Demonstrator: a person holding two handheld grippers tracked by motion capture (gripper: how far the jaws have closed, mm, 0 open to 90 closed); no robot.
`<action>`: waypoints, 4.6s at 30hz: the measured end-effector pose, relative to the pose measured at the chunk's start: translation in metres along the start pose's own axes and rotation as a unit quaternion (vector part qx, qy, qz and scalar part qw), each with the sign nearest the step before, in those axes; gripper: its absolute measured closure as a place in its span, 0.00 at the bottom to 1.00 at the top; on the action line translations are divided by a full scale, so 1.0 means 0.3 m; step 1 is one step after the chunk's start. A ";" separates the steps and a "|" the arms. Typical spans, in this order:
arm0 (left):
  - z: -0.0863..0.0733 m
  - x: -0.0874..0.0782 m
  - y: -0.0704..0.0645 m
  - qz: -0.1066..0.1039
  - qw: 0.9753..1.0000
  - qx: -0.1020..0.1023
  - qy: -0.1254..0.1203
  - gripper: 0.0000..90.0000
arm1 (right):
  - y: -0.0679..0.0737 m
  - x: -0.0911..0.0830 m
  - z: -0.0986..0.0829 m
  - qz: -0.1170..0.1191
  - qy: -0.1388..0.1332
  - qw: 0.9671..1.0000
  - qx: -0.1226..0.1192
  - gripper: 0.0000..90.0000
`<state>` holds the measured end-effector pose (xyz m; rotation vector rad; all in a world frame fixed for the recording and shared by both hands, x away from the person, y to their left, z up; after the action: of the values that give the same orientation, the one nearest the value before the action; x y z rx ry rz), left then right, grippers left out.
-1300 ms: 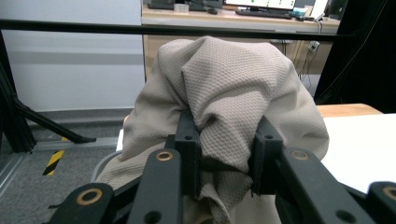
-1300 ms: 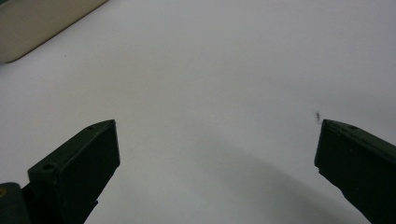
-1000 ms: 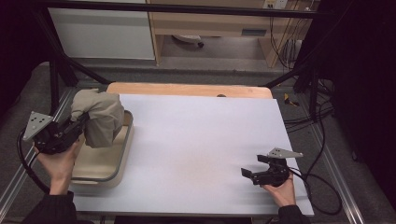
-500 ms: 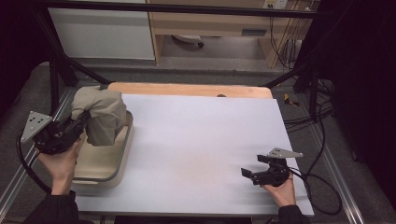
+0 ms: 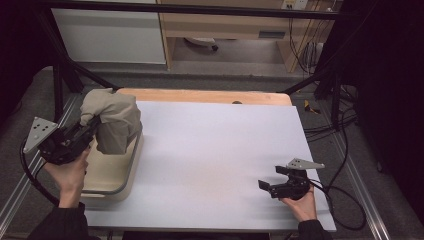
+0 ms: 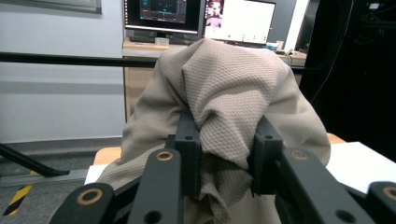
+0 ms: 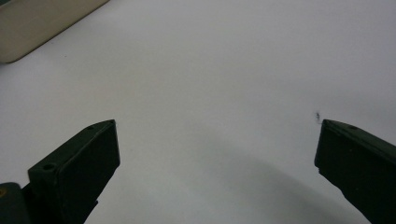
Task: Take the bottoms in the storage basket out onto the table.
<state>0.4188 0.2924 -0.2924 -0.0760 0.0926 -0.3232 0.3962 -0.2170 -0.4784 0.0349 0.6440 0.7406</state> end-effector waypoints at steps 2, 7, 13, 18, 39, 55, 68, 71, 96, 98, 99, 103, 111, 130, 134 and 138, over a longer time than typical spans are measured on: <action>0.004 0.003 -0.007 -0.002 1.000 0.000 -0.002 0.77 | 0.000 0.000 0.000 0.000 0.000 1.000 0.000 0.01; 0.017 0.009 -0.024 -0.007 1.000 -0.002 -0.008 0.77 | 0.000 0.000 0.000 0.001 0.001 1.000 0.001 0.01; 0.024 0.016 -0.055 -0.015 1.000 -0.003 -0.014 0.77 | 0.001 0.000 0.000 0.000 0.001 1.000 0.001 0.01; 0.030 0.028 -0.083 -0.024 1.000 -0.002 -0.016 0.77 | 0.000 0.000 0.000 0.000 0.000 1.000 0.000 0.01; 0.050 0.076 -0.208 -0.063 0.998 -0.007 -0.027 0.77 | 0.001 0.000 0.000 0.001 0.001 1.000 0.000 0.01; 0.038 0.114 -0.304 -0.090 0.996 -0.001 -0.023 0.77 | 0.001 0.000 0.000 0.001 0.001 1.000 0.001 0.01; 0.005 0.159 -0.398 -0.116 0.993 0.006 -0.008 0.77 | 0.000 -0.001 -0.001 0.000 0.002 1.000 -0.001 0.01; -0.003 0.170 -0.415 -0.121 0.993 0.006 -0.005 0.77 | 0.000 -0.001 -0.001 0.000 0.001 1.000 -0.001 0.01; -0.084 0.252 -0.534 -0.151 0.988 0.012 0.029 0.77 | 0.000 -0.001 -0.001 0.000 0.002 1.000 -0.001 0.01; -0.091 0.258 -0.545 -0.153 0.988 0.015 0.033 0.77 | 0.001 0.000 -0.001 0.001 0.002 1.000 -0.001 0.01; -0.095 0.261 -0.551 -0.154 0.987 0.015 0.034 0.77 | 0.001 0.000 -0.001 0.000 0.002 1.000 0.000 0.01; -0.116 0.273 -0.571 -0.157 0.986 0.019 0.043 0.77 | 0.000 -0.001 -0.001 0.000 0.002 1.000 -0.002 0.01; -0.159 0.295 -0.609 -0.163 0.985 0.026 0.057 0.77 | -0.001 -0.001 0.000 0.000 0.001 1.000 -0.002 0.01; -0.271 0.333 -0.676 -0.176 0.979 0.032 0.097 0.77 | 0.001 -0.001 -0.002 0.000 0.002 1.000 -0.001 0.01; -0.296 0.340 -0.688 -0.180 0.977 0.034 0.108 0.77 | 0.002 -0.001 -0.002 0.000 0.002 1.000 0.000 0.01; -0.316 0.348 -0.701 -0.184 0.975 0.037 0.118 0.77 | 0.002 -0.001 -0.002 0.000 0.002 1.000 0.000 0.01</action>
<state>0.4418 0.0544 -0.3759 0.0210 0.3047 -0.7055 0.3953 -0.2170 -0.4786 0.0331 0.6484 0.7409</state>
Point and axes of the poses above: each handheld gripper's, and its own axes: x roughly forward along the jaws, z roughly out of its top, y roughly to its left, the point moved 8 cm from there along x, roughly forward along the jaws
